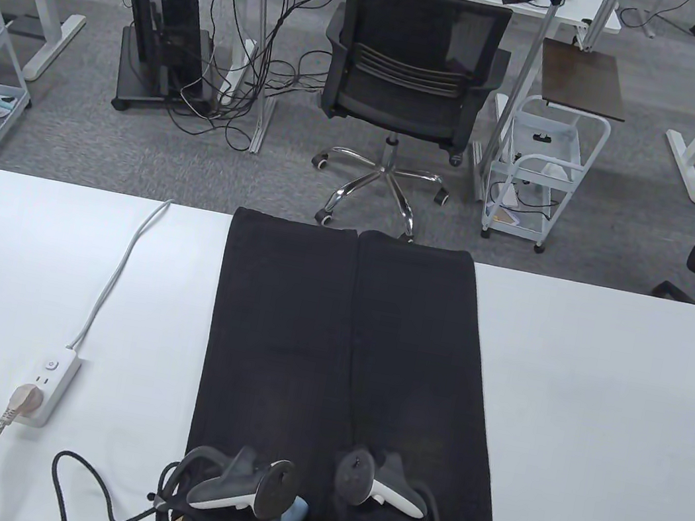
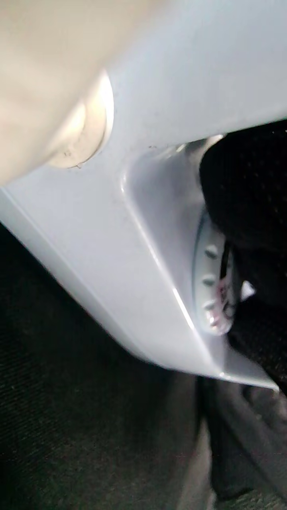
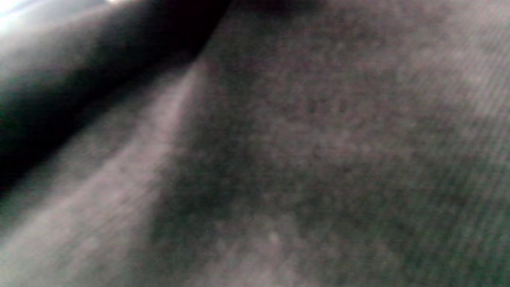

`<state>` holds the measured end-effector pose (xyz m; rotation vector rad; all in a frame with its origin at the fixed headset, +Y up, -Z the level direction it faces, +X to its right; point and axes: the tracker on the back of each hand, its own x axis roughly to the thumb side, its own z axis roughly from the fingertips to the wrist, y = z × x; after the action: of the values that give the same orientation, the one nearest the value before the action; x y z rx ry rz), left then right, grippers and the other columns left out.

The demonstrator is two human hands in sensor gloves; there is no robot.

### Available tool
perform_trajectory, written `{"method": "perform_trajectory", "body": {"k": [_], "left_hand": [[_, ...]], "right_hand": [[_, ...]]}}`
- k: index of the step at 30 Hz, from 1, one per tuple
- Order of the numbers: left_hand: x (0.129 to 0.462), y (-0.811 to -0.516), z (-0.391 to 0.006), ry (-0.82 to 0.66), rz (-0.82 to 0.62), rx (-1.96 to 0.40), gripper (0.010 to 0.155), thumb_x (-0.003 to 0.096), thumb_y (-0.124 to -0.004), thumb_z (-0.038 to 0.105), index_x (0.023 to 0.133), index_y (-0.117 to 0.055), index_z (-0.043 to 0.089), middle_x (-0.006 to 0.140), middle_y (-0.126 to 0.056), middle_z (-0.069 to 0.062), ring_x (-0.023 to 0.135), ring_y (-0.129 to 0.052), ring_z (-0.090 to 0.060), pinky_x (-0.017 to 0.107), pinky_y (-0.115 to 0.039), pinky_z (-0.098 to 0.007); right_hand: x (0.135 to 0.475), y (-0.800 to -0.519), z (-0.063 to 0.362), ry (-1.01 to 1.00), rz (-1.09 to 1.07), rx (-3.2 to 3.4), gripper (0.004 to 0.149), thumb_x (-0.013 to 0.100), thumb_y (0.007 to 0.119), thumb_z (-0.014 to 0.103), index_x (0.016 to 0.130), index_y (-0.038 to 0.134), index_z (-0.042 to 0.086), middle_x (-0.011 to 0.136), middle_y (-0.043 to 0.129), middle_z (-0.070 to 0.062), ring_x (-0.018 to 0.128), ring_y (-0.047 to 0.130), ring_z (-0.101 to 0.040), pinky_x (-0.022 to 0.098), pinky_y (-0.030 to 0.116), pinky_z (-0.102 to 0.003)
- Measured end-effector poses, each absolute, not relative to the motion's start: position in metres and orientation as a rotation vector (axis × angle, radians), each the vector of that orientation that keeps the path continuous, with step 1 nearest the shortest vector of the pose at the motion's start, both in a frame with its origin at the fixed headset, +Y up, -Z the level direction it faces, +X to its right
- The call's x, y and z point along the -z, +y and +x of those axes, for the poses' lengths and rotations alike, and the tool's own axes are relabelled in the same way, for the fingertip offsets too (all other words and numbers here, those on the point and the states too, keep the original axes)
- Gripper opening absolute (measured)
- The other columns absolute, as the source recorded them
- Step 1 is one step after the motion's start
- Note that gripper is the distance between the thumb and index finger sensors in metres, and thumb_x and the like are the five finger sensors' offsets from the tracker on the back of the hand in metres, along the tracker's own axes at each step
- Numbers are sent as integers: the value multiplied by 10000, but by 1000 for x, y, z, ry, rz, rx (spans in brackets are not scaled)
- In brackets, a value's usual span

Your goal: Iron trousers with electric iron on table

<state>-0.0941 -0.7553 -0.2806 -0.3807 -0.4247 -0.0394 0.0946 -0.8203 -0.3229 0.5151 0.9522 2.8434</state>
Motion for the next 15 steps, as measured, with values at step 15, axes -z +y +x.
{"method": "perform_trajectory", "body": {"k": [15], "left_hand": [[430, -754, -97, -116, -376, -29, 438, 592, -775, 393, 890, -669, 91, 510, -899, 31, 376, -973, -128, 456, -865, -428]], "right_hand": [[323, -821, 93, 960, 530, -2848, 674, 628, 411, 368, 1086, -40, 163, 1108, -117, -197, 974, -48, -551, 622, 189, -789]]}}
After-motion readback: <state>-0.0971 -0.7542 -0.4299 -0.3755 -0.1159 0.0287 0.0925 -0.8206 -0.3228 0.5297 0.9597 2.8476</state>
